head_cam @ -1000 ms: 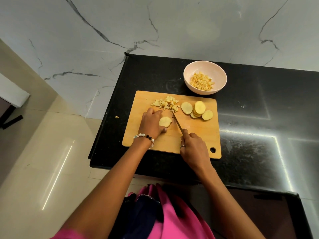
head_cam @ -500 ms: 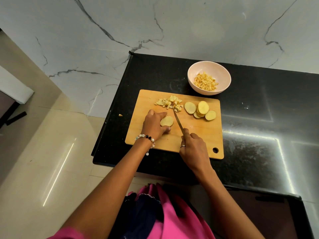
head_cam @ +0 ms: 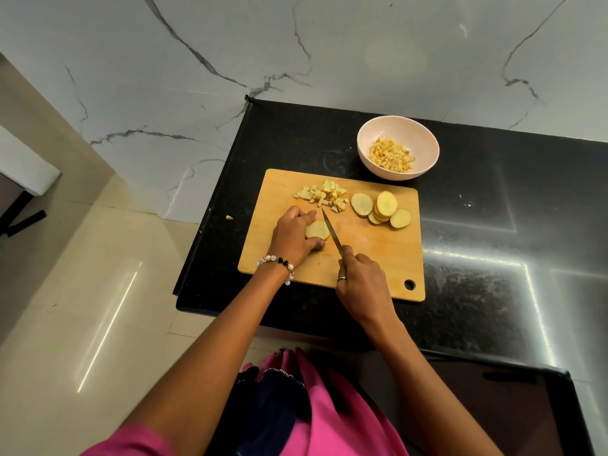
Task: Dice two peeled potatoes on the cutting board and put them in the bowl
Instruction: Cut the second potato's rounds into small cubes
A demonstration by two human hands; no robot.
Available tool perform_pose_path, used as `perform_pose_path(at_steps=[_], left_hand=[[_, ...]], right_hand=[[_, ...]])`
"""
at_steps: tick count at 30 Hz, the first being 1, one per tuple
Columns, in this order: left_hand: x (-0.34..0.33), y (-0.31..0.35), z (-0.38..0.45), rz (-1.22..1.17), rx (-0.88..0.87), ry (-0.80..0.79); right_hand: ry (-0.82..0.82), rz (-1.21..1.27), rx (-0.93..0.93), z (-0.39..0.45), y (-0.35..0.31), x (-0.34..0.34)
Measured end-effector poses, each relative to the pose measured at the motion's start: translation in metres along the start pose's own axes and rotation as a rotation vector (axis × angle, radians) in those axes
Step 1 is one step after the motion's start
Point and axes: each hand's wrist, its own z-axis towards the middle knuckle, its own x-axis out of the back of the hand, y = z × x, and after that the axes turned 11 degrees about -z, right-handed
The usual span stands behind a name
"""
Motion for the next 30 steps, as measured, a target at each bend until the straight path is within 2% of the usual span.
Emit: perform_pose_path(at_steps=[7, 16, 19, 22, 30], left_hand=[[-0.002, -0.005, 0.0, -0.042, -0.041, 0.033], [-0.009, -0.008, -0.002, -0.115, -0.067, 0.122], [-0.01, -0.01, -0.003, -0.122, -0.075, 0.134], [-0.01, -0.011, -0.004, -0.13, -0.085, 0.132], [-0.008, -0.016, -0.012, -0.194, -0.1, 0.123]], right_hand=[[-0.024, -0.035, 0.003, 0.002, -0.006, -0.006], [-0.036, -0.217, 0.042, 0.001, -0.012, -0.017], [0.005, -0.202, 0.039, -0.023, -0.011, -0.02], [-0.032, -0.208, 0.027, -0.032, -0.011, -0.019], [-0.061, -0.089, -0.04, -0.002, -0.005, -0.006]])
